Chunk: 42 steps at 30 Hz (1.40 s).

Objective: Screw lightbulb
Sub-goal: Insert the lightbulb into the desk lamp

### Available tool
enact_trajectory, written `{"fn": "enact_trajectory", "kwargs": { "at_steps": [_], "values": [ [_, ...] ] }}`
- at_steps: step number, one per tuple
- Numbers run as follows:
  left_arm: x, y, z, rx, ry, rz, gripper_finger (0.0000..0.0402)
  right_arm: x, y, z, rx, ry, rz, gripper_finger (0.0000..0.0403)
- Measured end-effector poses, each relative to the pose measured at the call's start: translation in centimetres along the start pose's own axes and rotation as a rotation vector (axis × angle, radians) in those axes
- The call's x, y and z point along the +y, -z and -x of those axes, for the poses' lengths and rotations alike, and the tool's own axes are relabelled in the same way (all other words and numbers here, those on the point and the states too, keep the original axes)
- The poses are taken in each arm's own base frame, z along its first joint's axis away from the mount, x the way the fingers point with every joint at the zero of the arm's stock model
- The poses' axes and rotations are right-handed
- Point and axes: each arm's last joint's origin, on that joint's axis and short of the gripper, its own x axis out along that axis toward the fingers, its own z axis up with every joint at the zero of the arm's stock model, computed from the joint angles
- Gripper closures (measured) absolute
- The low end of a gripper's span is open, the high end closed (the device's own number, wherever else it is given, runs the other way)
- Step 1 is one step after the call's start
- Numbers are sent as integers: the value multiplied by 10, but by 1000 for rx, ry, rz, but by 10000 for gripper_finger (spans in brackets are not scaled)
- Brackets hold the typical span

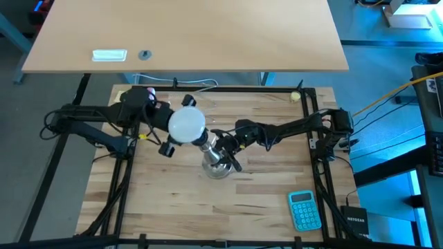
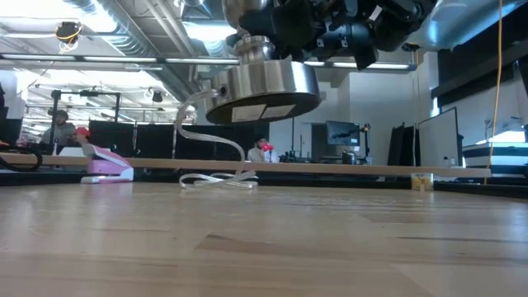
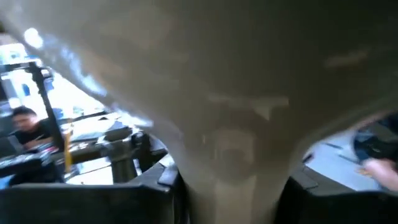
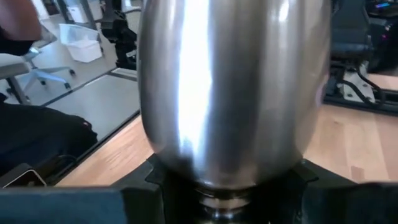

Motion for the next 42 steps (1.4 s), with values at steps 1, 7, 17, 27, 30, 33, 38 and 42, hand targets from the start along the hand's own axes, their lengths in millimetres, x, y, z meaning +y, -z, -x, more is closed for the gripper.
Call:
{"fn": "enact_trajectory", "kwargs": {
  "at_steps": [1,7,17,27,30,33,38,42],
  "values": [
    [2,1,0,5,-20,-4,256,0,0,0,6,10,-3,241],
    [4,1,2,20,-102,34,165,-2,-3,0,10,94,19,241],
    [-7,-13,19,56,-316,40,125,-20,-7,12,10,311,14,241],
    [-18,-27,47,134,-632,13,123,-42,-13,31,0,472,-26,241],
    [-21,-27,50,159,-711,12,123,-46,-12,34,1,486,-35,241],
    [-24,-28,54,189,-853,16,123,-50,-11,37,7,540,-34,241],
    [-34,-25,53,244,-1100,18,123,-57,-6,42,54,647,-12,241],
    [-47,-18,39,228,-1141,82,123,-63,-5,46,61,691,-3,241]
  ]
}}
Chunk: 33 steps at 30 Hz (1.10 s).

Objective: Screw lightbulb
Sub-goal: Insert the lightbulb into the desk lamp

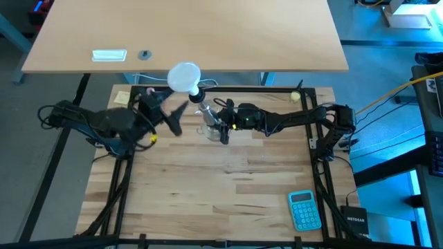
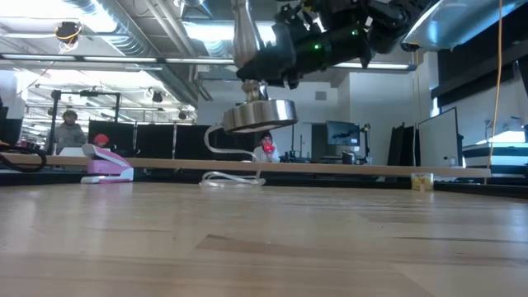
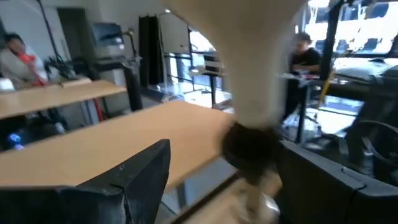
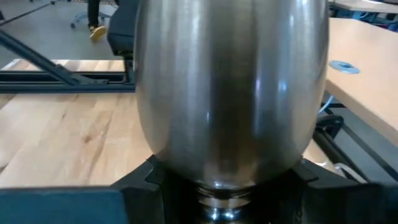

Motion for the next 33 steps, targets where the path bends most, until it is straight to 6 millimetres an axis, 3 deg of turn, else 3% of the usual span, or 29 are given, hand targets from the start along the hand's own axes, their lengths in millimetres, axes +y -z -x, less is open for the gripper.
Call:
{"fn": "enact_trajectory", "kwargs": {
  "at_steps": [5,12,22,33],
  "values": [
    [-38,19,1,30,64,-18,123,-4,-1,0,-17,2,29,241],
    [-59,27,-5,16,84,-62,123,-3,-2,0,-35,-20,51,241],
    [-49,-6,1,-107,-65,99,123,-3,0,0,-19,-22,53,241],
    [-39,-9,-18,-133,-145,88,123,-4,0,-1,-25,7,48,241]
  ]
}}
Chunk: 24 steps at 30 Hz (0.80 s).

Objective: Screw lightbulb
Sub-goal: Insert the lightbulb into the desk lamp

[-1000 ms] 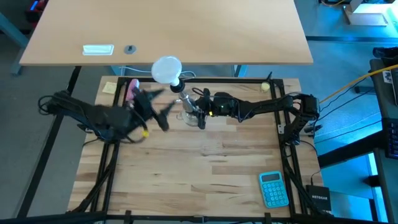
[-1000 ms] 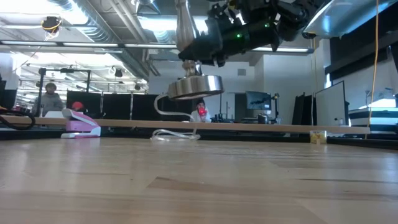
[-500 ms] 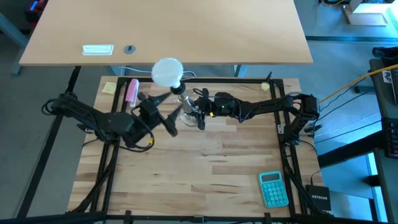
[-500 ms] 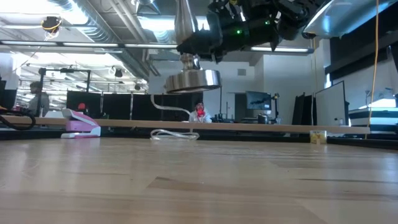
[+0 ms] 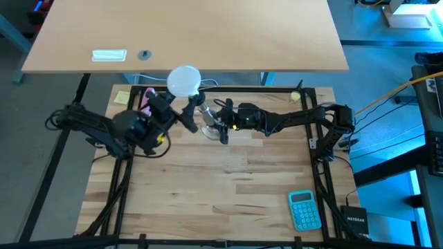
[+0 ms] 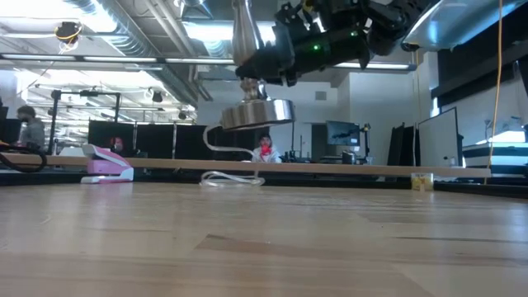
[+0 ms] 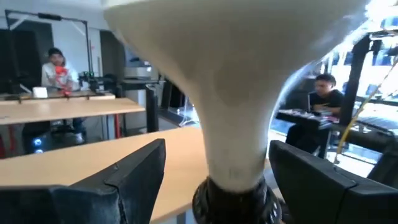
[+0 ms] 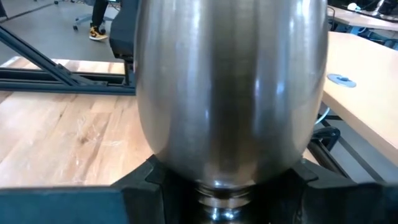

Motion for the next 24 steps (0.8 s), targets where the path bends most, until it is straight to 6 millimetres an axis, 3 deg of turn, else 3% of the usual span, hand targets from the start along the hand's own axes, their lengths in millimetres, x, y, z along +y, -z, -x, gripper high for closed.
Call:
{"fn": "enact_trajectory", "kwargs": {
  "at_steps": [12,21,24],
  "values": [
    [6,-6,-19,-104,91,56,130,0,2,-1,13,22,0,241],
    [6,-5,-20,-103,79,-28,238,-1,2,-1,14,32,-1,241],
    [5,-4,-19,-104,109,-72,245,-1,1,-1,11,50,14,241]
  ]
}}
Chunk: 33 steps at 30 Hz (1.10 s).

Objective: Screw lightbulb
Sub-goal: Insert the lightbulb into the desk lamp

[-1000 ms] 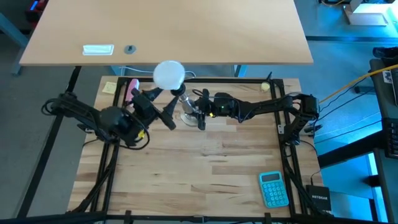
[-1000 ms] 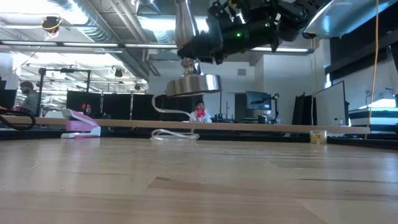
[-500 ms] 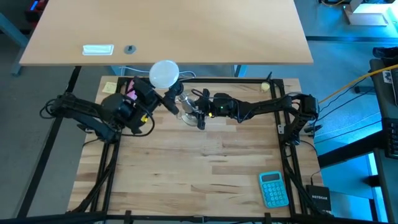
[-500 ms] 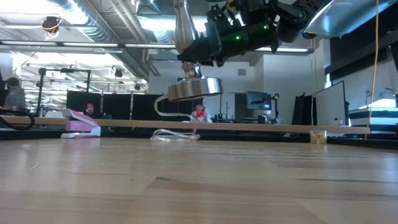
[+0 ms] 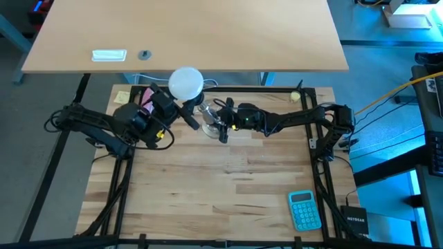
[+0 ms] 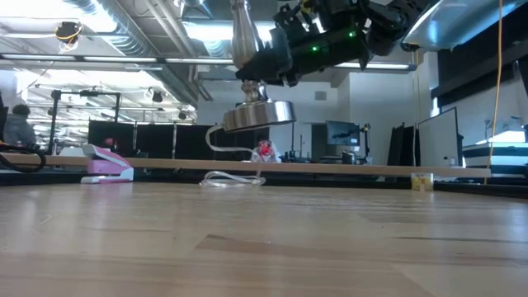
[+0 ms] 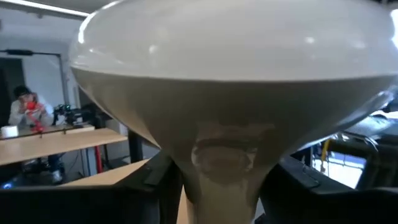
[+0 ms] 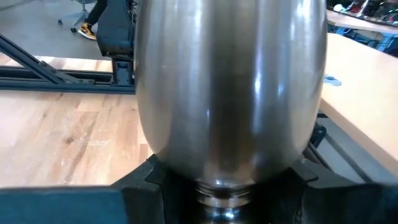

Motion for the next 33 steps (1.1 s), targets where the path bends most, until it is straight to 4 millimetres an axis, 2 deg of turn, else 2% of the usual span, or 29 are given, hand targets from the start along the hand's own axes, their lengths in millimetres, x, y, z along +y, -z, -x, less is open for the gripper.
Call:
{"fn": "enact_trajectory", "kwargs": {
  "at_steps": [3,6,12,17,20,29,33],
  "values": [
    [-1,1,2,11,20,-19,247,0,-1,1,2,-9,20,241],
    [2,-2,7,5,90,2,249,1,-6,5,-21,-89,3,241],
    [12,-7,12,4,356,120,253,15,-18,17,-57,-371,-39,241],
    [14,-5,7,-1,580,162,255,27,-23,24,-70,-635,-71,241],
    [13,0,2,-5,730,164,255,42,-23,27,-59,-764,-92,241],
    [9,13,-12,-59,1151,120,256,75,-22,35,-15,-935,-79,242],
    [10,16,-15,-85,1268,94,256,81,-20,36,5,-920,-69,242]
  ]
}}
